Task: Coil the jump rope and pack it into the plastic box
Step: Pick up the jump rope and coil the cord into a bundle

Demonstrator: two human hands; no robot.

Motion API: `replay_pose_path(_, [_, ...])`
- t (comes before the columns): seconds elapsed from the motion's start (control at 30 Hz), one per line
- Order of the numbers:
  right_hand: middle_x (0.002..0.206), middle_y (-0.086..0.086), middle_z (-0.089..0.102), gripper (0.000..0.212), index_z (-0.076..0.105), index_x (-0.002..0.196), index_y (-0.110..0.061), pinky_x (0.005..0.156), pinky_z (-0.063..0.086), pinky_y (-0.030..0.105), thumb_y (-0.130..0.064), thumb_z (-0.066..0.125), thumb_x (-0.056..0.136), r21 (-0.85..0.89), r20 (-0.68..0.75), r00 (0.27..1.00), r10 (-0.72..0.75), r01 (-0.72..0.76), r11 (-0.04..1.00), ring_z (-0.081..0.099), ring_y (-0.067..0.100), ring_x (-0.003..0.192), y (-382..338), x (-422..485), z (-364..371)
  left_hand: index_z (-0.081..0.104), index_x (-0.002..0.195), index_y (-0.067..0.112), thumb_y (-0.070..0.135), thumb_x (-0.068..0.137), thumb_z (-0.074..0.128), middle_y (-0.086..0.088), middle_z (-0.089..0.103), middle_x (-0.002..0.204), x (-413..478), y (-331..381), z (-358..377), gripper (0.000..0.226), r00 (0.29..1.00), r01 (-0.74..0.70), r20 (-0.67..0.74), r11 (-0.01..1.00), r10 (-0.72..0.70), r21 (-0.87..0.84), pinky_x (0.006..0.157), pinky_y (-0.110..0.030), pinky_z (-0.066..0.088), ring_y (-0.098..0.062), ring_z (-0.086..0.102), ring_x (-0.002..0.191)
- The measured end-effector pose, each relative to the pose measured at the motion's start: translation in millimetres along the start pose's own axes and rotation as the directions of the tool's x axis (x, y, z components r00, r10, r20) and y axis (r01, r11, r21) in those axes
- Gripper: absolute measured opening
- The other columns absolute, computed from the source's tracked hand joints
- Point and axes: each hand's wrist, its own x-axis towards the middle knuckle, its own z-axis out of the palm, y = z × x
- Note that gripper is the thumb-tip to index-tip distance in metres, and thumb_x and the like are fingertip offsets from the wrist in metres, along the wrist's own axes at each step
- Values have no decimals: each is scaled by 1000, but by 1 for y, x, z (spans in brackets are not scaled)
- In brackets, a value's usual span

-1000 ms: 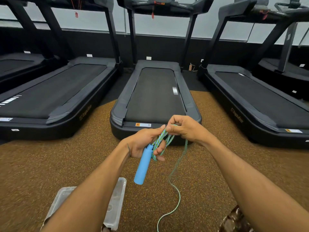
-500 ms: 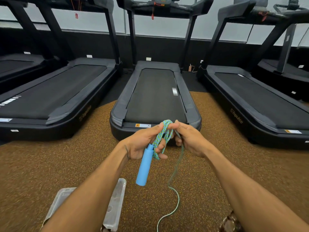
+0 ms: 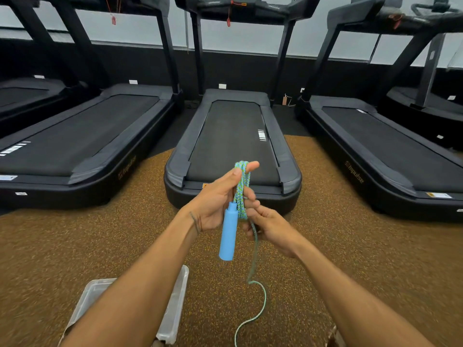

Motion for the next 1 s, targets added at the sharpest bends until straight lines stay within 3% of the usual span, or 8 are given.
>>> replay_pose_path(0.2, [74, -4, 61, 25, 72, 106, -19, 60, 43, 25, -34, 52, 103, -240, 56, 997, 46, -32, 970, 51, 9, 62, 5, -6, 7, 56, 137, 41, 48, 104, 34, -8, 69, 88, 5, 2, -7, 40, 997, -10, -78, 1000, 12, 29, 100, -58, 45, -34, 69, 105])
replay_pose_path(0.33, [71, -5, 59, 22, 76, 92, -37, 55, 38, 22, -41, 56, 100, -256, 69, 996, 50, -30, 966, 46, 6, 57, -1, -6, 5, 54, 138, 42, 48, 104, 32, -8, 67, 85, 6, 2, -11, 41, 991, -8, -135, 1000, 8, 1, 99, -58, 45, -38, 66, 113])
replay_pose_path(0.53, [66, -7, 54, 21, 78, 104, -31, 53, 33, 22, -42, 61, 96, -281, 66, 996, 54, -33, 959, 41, 6, 57, -5, -5, 2, 51, 138, 47, 49, 104, 33, -16, 71, 99, 8, -1, -20, 39, 986, 16, -164, 998, -5, 65, 95, -55, 47, -43, 64, 115])
replay_pose_path(0.77, [56, -13, 49, 17, 79, 92, -19, 53, 29, 21, -34, 70, 91, -301, 121, 992, -22, 58, 952, 36, 3, 53, -16, -4, -3, 49, 140, 47, 47, 104, 35, -17, 72, 102, 10, -4, -23, 38, 979, 30, -206, 990, -1, 134, 95, -55, 48, -39, 68, 110])
replay_pose_path(0.83, [61, -18, 61, 10, 75, 87, -12, 57, 38, 15, -20, 71, 92, -276, 164, 984, -62, 106, 955, 52, -4, 55, -25, -4, -4, 48, 142, 44, 46, 104, 36, -18, 70, 101, 10, -6, -24, 39, 980, 44, -197, 992, -19, 122, 94, -55, 50, -39, 69, 103])
replay_pose_path(0.87, [74, -19, 69, 9, 74, 87, -7, 66, 46, 12, -15, 71, 92, -253, 184, 979, -85, 130, 959, 64, -6, 71, -31, -3, -5, 47, 143, 41, 45, 104, 37, -18, 69, 99, 10, -8, -24, 40, 981, 53, -189, 992, -31, 114, 87, -51, 54, -36, 70, 94])
replay_pose_path(0.93, [94, -11, 75, 16, 71, 92, 2, 83, 53, 21, -14, 71, 91, -228, 184, 973, -143, 184, 956, 69, 2, 96, -43, 2, -9, 48, 144, 38, 44, 104, 39, -19, 68, 99, 7, -12, -23, 41, 984, 90, -164, 990, -70, 113, 70, -41, 57, -29, 67, 78])
replay_pose_path(1.0, [84, 4, 71, 22, 70, 88, -1, 76, 50, 35, -23, 70, 93, -296, 154, 962, -226, 263, 918, 64, 13, 82, -56, 6, -13, 51, 141, 32, 45, 103, 43, -19, 68, 100, 5, -17, -21, 41, 979, 153, -149, 982, -136, 109, 68, -38, 55, -30, 68, 79])
